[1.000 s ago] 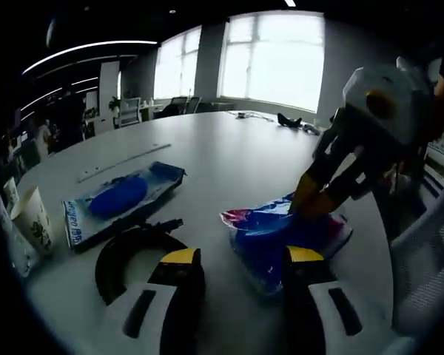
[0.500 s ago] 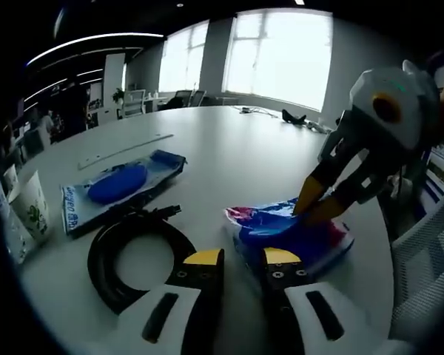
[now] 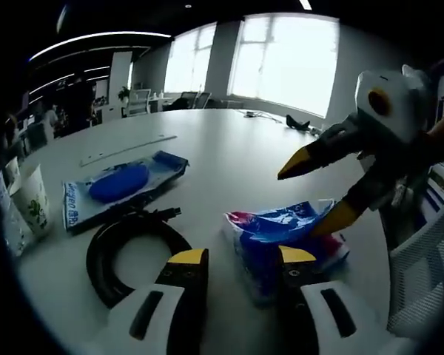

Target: Arrange the tabletop items into an orderly group along one side of the table until the central work area is clear of visible clutter.

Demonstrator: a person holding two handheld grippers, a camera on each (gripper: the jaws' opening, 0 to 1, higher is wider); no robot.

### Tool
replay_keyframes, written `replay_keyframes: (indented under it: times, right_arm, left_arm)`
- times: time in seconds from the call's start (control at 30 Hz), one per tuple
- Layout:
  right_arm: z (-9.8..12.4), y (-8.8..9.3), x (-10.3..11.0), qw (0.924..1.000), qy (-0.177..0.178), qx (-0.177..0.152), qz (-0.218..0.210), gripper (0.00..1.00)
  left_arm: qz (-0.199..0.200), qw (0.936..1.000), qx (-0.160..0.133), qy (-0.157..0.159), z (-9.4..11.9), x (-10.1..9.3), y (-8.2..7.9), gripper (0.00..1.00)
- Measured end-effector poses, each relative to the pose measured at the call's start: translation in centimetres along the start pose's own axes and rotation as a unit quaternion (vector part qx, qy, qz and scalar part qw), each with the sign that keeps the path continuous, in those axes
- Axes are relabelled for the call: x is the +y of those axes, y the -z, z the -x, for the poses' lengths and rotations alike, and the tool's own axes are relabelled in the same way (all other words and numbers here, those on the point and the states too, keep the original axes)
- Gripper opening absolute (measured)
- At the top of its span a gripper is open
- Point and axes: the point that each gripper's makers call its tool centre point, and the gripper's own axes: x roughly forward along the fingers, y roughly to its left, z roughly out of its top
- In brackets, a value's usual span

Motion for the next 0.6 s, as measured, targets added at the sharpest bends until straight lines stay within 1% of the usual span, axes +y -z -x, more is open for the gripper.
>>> replay_keyframes:
  times: [0.07, 0.13, 0.17, 0.23, 0.3, 0.37, 0.4, 0.43, 0.47, 0.5, 0.57, 0.6]
  right_arm:
    - [0.3, 0.4, -0.2, 0.9994, 0.010, 0.003, -0.033, 0.56]
    - [0.7, 0.7, -0.5, 0.9979, 0.022, 0.004, -0.061, 0.56]
    - [0.9, 1.1, -0.5, 0.9961, 0.031, 0.009, -0.082, 0.57]
    - [1.2, 1.4, -0.6, 0.9944, 0.042, 0.012, -0.096, 0.60]
    - [1.6, 2.0, -0.9, 0.9908, 0.062, 0.017, -0.119, 0.62]
    - [2.0, 2.8, -1.0, 0.9852, 0.076, 0.033, -0.150, 0.63]
    - [2.2, 3.0, -0.9, 0.9800, 0.078, 0.031, -0.180, 0.63]
    - [2.3, 3.1, -0.7, 0.9767, 0.077, 0.029, -0.199, 0.63]
    - [2.4, 3.3, -0.6, 0.9734, 0.077, 0.031, -0.214, 0.63]
    - [2.7, 3.8, -0.3, 0.9683, 0.079, 0.040, -0.234, 0.62]
    - [2.7, 4.1, -0.1, 0.9675, 0.078, 0.043, -0.237, 0.61]
    - [2.8, 4.2, 0.0, 0.9654, 0.081, 0.046, -0.244, 0.60]
  left_arm:
    - [0.000, 1.0000, 0.000, 0.001, 0.0, 0.0, 0.0, 0.39]
    - [-0.001, 1.0000, -0.002, 0.000, 0.0, 0.0, -0.1, 0.40]
    - [0.000, 1.0000, -0.003, 0.000, 0.0, 0.0, -0.2, 0.41]
    - [0.003, 1.0000, -0.005, -0.001, 0.0, 0.0, -0.3, 0.43]
    - [0.007, 1.0000, -0.005, -0.003, 0.0, 0.1, -0.3, 0.47]
    - [0.007, 1.0000, -0.005, -0.003, 0.1, 0.1, -0.4, 0.47]
    - [0.007, 1.0000, -0.006, -0.003, 0.1, 0.1, -0.4, 0.47]
    - [0.009, 0.9999, -0.004, -0.004, 0.1, 0.1, -0.4, 0.47]
    - [0.009, 0.9999, -0.004, -0.004, 0.1, 0.1, -0.3, 0.48]
    - [0.009, 0.9999, -0.004, -0.004, 0.1, 0.1, -0.3, 0.48]
    - [0.008, 1.0000, -0.002, -0.004, 0.1, 0.0, -0.2, 0.47]
    - [0.007, 1.0000, -0.001, -0.004, 0.2, 0.0, -0.1, 0.46]
